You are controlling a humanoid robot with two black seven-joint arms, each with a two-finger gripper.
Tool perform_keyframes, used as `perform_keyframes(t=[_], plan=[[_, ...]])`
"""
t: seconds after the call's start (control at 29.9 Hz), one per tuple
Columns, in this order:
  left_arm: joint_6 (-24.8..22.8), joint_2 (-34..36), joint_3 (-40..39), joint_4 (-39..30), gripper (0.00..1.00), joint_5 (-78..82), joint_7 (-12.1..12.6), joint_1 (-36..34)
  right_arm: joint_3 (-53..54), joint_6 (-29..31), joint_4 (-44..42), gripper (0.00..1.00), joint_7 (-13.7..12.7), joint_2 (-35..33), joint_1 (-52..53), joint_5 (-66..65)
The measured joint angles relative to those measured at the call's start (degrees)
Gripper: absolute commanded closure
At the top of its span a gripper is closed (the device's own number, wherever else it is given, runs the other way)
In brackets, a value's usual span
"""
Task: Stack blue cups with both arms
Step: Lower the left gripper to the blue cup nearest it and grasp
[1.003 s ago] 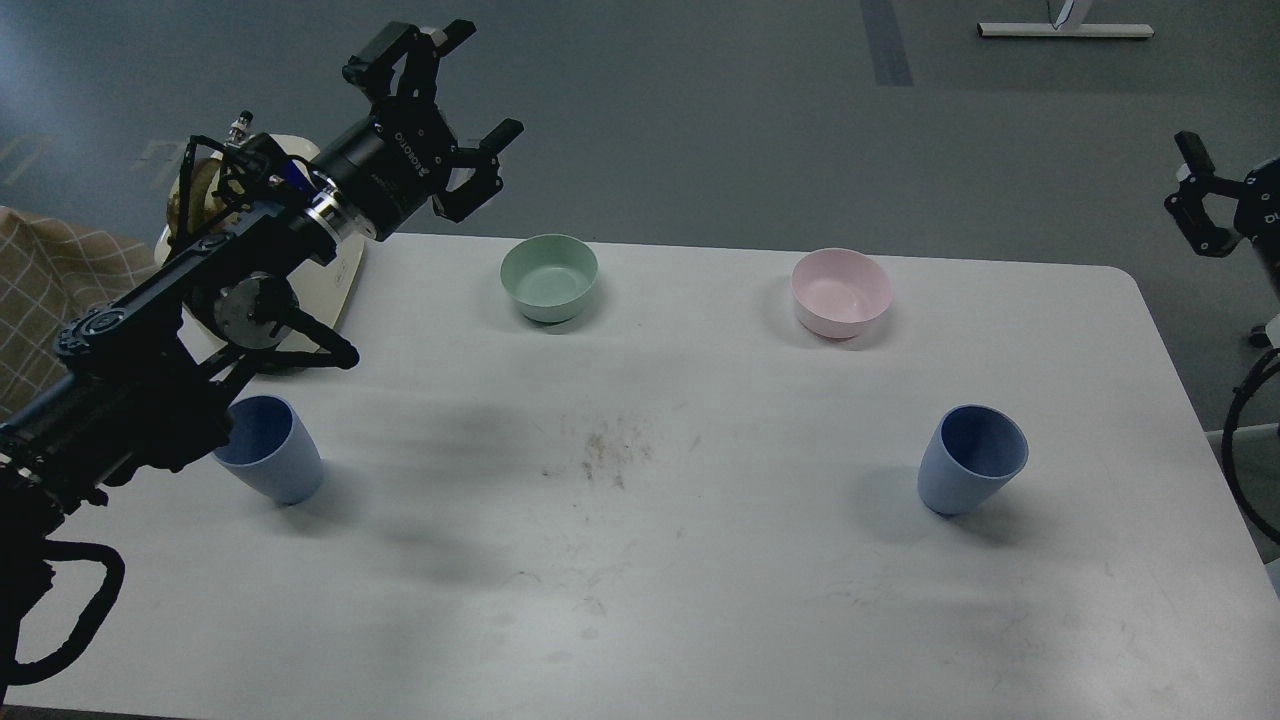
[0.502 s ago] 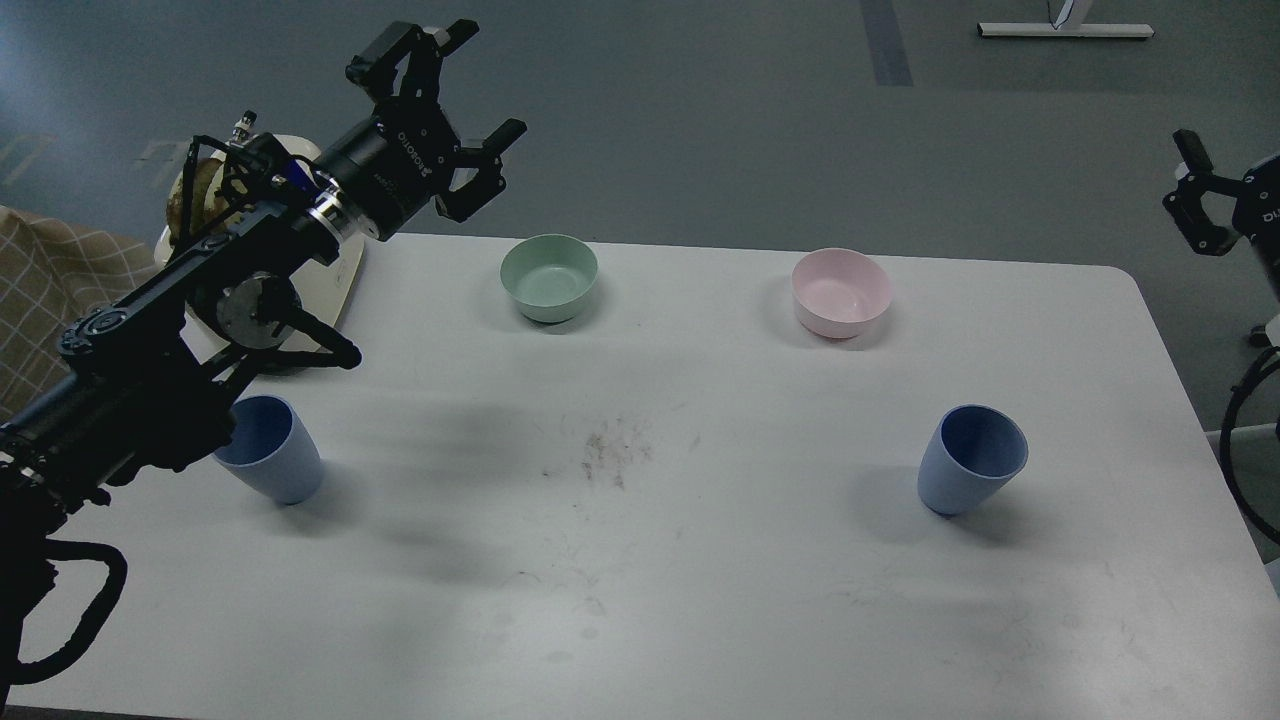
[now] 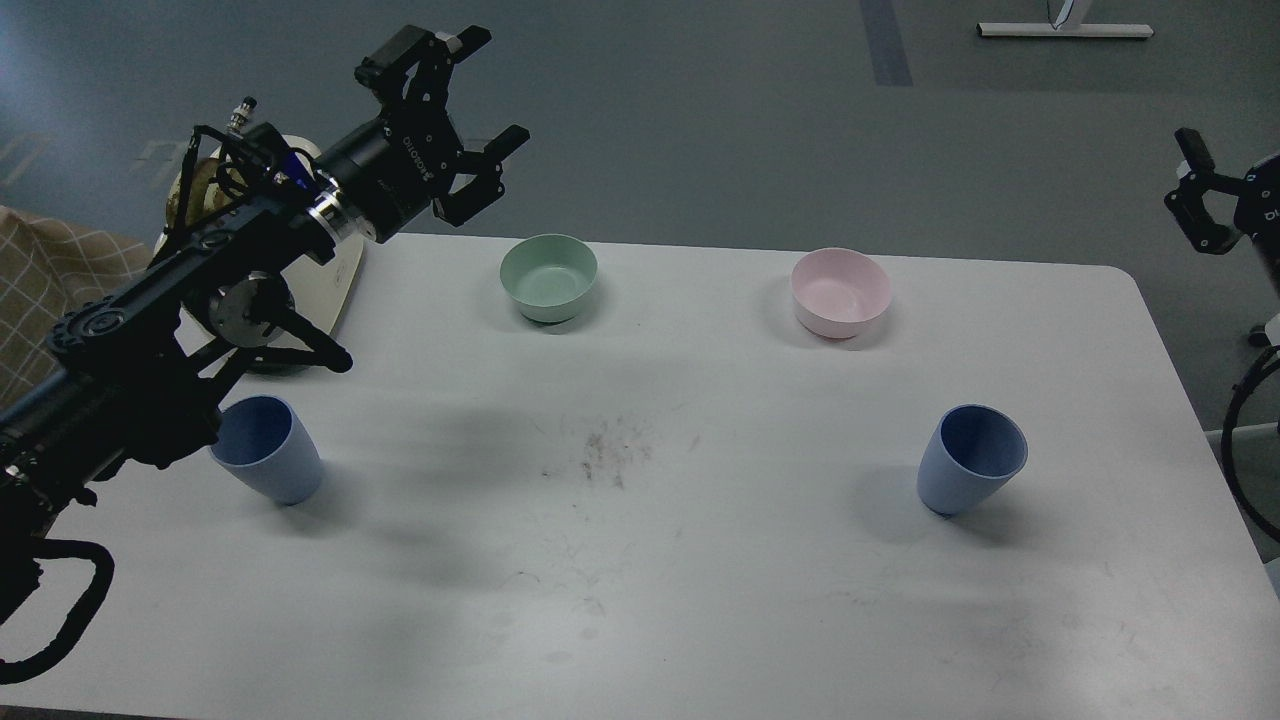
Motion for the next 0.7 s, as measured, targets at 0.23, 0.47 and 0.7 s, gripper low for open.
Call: perform_keyframes(t=[0.23,0.47,0.7], plan=[[-0.1,11.1,0.5,-11.0,0.02,16.8,-0.5,0.5,0.0,0.0,0.0,0.00,0.0,0.0,0.3,0.0],[-0.1,27.6,0.8,-22.3,0.02,37.1,-7.4,3.6,0.0,0.0,0.0,0.00,0.0,-0.4,0.5,0.0],[-0.1,41.4,1.4,-27.3,0.02,50.1,-11.3,9.6,0.0,0.0,0.0,0.00,0.0,-0.1,0.4,0.0]])
